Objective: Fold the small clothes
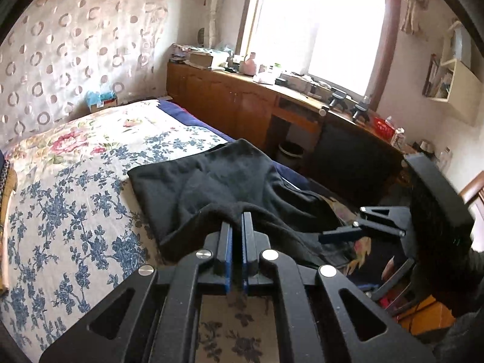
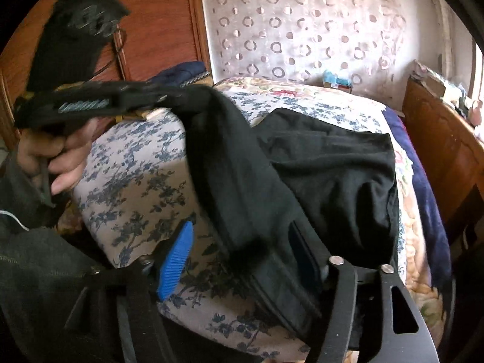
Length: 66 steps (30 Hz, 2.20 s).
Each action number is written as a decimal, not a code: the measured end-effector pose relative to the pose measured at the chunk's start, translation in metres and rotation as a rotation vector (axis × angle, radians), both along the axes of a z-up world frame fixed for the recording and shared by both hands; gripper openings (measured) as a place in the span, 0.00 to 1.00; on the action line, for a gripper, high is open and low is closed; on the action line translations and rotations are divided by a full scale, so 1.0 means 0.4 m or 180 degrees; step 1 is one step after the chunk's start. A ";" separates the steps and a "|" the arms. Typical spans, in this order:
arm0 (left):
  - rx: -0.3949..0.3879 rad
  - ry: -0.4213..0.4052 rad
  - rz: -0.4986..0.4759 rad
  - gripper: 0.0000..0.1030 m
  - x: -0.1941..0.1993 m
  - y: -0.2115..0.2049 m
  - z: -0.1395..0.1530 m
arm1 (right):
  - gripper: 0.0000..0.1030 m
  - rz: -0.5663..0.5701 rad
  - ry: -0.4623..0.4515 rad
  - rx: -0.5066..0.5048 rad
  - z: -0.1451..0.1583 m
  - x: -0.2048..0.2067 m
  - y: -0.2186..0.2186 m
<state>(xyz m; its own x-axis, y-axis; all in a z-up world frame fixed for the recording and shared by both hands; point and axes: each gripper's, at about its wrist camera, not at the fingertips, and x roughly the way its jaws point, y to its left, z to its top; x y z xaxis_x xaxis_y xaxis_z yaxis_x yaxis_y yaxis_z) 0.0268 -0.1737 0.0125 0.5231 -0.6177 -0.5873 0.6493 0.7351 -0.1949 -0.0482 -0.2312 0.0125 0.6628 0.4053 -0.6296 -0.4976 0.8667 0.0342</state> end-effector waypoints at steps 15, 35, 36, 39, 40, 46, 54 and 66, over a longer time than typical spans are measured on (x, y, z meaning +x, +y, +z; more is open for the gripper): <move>-0.0090 -0.0037 0.0201 0.05 0.001 0.044 -0.016 | 0.65 -0.0608 0.0176 -0.0491 -0.081 0.051 -0.071; 0.0258 -0.0151 0.0575 0.05 0.203 0.049 -0.013 | 0.10 -0.0647 -0.0508 -0.0536 0.142 0.262 -0.047; 0.0268 -0.0119 0.0580 0.05 0.225 0.046 -0.019 | 0.10 -0.0653 -0.0486 -0.0514 0.140 0.286 -0.046; 0.0301 -0.0029 0.0595 0.05 0.285 0.035 -0.039 | 0.10 -0.0657 -0.0355 -0.0450 0.117 0.357 -0.060; 0.0314 -0.0009 0.0591 0.05 0.298 0.030 -0.045 | 0.10 -0.0658 -0.0305 -0.0449 0.109 0.376 -0.062; 0.0396 0.0190 0.0580 0.05 0.367 0.011 -0.090 | 0.14 -0.0696 -0.0120 -0.0462 0.094 0.454 -0.090; 0.0381 0.0294 0.0574 0.44 0.399 0.030 -0.095 | 0.26 -0.0555 0.0042 -0.0564 0.143 0.531 -0.074; 0.0568 0.0370 0.0646 0.59 0.464 0.055 -0.133 | 0.41 -0.1089 -0.0185 -0.0291 0.255 0.582 -0.158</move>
<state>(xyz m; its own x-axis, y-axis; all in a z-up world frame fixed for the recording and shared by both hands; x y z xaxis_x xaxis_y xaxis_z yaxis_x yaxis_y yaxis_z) 0.2124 -0.1518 -0.0409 0.5482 -0.3888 -0.7405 0.4665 0.8770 -0.1152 0.1846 -0.2944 0.1147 0.7862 0.0975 -0.6103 -0.1770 0.9816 -0.0711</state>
